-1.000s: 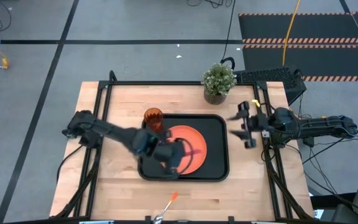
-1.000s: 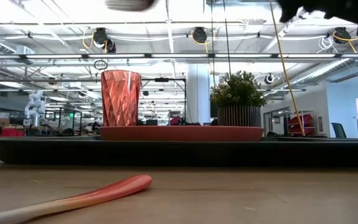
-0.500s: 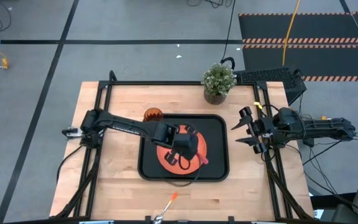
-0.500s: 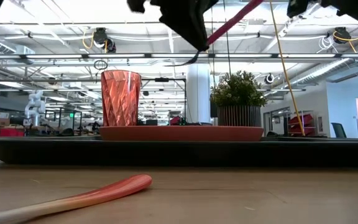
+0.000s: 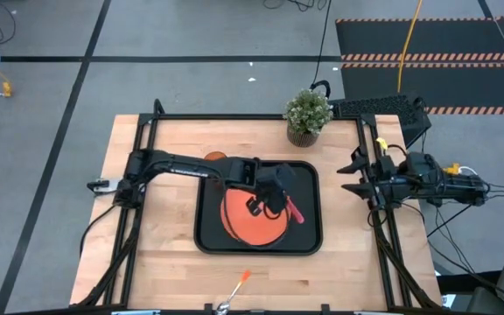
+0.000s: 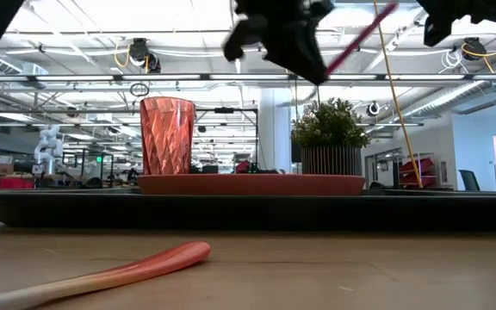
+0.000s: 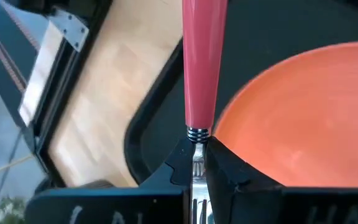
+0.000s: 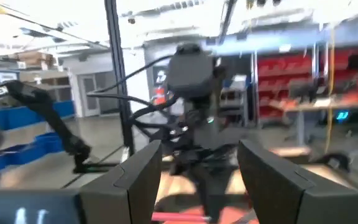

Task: Pick and place plate/cup/fork/spoon on tray
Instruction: Put the pink fork on the black serving tray

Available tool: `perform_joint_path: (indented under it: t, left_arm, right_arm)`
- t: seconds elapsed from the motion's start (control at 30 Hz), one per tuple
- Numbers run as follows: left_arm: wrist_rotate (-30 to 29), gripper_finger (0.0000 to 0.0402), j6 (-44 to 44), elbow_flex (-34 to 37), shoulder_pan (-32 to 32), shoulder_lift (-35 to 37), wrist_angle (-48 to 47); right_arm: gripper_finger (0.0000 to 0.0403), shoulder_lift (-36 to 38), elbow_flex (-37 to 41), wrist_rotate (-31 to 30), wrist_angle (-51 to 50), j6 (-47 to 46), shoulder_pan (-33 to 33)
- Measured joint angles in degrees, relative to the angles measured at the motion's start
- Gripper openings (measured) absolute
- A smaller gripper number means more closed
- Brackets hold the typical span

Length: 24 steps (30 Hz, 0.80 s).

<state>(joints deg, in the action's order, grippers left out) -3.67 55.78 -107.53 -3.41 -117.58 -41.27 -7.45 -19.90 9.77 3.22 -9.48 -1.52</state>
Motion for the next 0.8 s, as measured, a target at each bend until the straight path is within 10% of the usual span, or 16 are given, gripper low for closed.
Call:
perform_joint_path:
  t: [0.5, 0.8]
  left_arm:
    - [5.21, 0.0018, 13.82, -22.64, 0.12, -17.62, -2.89]
    - [4.51, 0.0018, 19.95, -24.25, 0.29, -23.63, -8.8]
  right_arm:
    - [0.0203, 1.48, 6.73, 19.8, 4.49, -6.95, 0.15]
    - [0.0203, 5.29, 6.69, 32.58, 14.04, -8.72, 0.17]
